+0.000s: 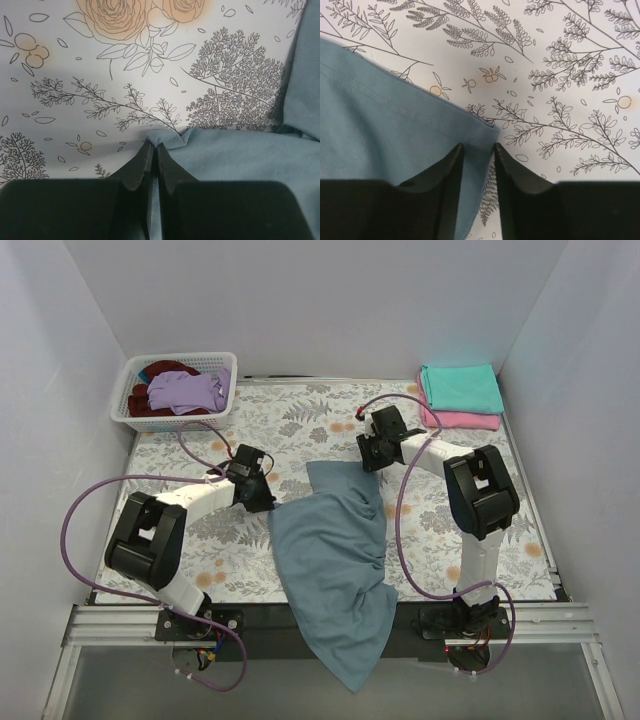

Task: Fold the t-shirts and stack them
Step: Flatten the tshirt out

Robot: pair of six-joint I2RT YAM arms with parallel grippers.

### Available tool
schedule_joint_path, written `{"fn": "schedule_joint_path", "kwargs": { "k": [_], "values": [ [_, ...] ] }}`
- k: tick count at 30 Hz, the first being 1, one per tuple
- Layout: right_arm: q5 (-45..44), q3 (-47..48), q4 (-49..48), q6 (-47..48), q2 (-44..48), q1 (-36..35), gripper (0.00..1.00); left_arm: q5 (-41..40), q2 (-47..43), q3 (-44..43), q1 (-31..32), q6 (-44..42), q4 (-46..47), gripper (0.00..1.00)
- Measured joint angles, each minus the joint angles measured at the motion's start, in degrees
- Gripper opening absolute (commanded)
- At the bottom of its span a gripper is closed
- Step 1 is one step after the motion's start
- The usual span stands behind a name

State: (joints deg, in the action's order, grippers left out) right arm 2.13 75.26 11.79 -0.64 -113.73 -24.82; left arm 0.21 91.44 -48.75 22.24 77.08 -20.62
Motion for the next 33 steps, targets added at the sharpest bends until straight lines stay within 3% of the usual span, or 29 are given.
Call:
{"fn": "schedule_joint_path", "kwargs": {
  "k": [1,3,10,16,21,23,26,33],
  "values": [
    [0.0,0.0,-0.4,0.1,-0.2,0.0,0.19,0.1,0.0,0.0,0.0,-0.2,0.0,0.0],
    [-0.1,0.0,-0.7,0.2,-0.3,0.1,0.02,-0.4,-0.3,0.0,0.0,-0.4,-0.4,0.0],
    [-3.8,0.0,0.8,-0.1,0.9,0.9,0.01,-4.4,-2.6,-6.7,-3.6,-3.0,-6.4,0.0],
    [-8.2,1.8,5.7,-4.1,18.4,12.5,0.01,-9.6,-2.9,-30.1,-14.3,-6.9,-12.4,0.0],
    [-3.8,14.5,5.9,-6.9,31.6,18.9,0.01,-12.7,-2.8,-54.4,-14.7,-10.1,-14.4,0.0],
    [-2.1,16.8,5.2,-7.4,36.2,19.3,0.01,-13.7,-5.0,-59.6,-14.7,-10.7,-12.7,0.0],
    [-1.3,14.0,3.8,-7.6,43.5,19.7,0.01,-13.6,-12.9,-56.8,-14.6,-11.0,-8.8,0.0],
    [2.1,-6.2,2.8,-8.2,68.0,20.3,0.05,-12.0,-42.4,-30.9,-14.7,-7.0,-9.1,0.05]
  ]
}}
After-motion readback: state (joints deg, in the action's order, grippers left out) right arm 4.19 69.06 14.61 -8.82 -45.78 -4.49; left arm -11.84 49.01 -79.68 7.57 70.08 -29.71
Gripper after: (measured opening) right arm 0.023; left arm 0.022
